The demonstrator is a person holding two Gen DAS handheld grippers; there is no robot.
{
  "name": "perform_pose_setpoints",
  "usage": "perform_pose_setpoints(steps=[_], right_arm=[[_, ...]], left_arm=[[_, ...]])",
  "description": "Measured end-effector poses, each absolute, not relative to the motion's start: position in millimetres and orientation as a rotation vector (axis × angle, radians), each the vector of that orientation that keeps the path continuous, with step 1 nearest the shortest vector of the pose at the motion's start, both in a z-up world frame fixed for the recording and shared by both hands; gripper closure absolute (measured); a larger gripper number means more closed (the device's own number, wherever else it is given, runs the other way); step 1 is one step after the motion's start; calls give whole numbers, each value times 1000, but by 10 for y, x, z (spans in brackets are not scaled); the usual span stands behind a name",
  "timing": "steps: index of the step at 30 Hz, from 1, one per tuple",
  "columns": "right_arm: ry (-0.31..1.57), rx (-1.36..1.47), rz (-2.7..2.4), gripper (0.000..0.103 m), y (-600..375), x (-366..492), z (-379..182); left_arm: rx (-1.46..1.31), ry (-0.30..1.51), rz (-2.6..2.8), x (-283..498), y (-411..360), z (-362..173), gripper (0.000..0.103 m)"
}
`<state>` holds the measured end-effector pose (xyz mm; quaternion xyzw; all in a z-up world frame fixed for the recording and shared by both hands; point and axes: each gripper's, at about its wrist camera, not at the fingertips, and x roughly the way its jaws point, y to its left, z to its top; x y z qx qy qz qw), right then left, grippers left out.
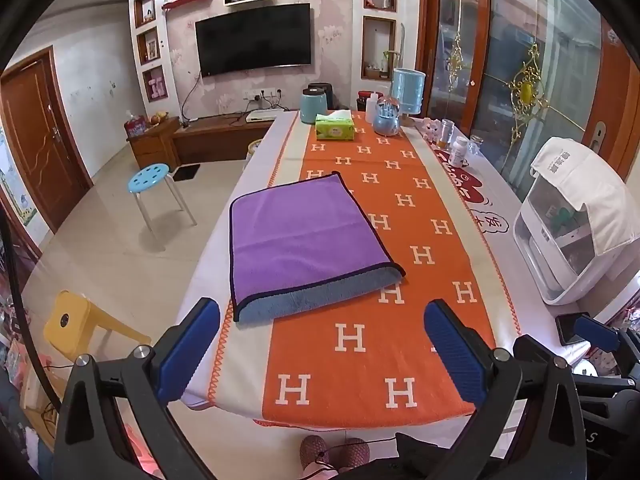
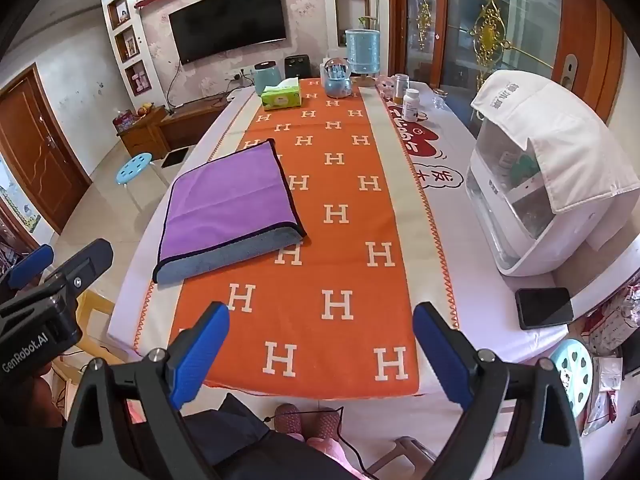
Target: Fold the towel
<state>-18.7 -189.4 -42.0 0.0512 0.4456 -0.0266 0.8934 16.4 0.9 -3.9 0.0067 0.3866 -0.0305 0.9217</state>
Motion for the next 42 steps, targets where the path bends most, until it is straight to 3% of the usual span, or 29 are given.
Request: perform_pose_setpoints(steps=[42], right_arm=[[1002,106,-46,10,-1318,391,-786]], left_arm=[[-35,988,8,1008,754,-623,1]])
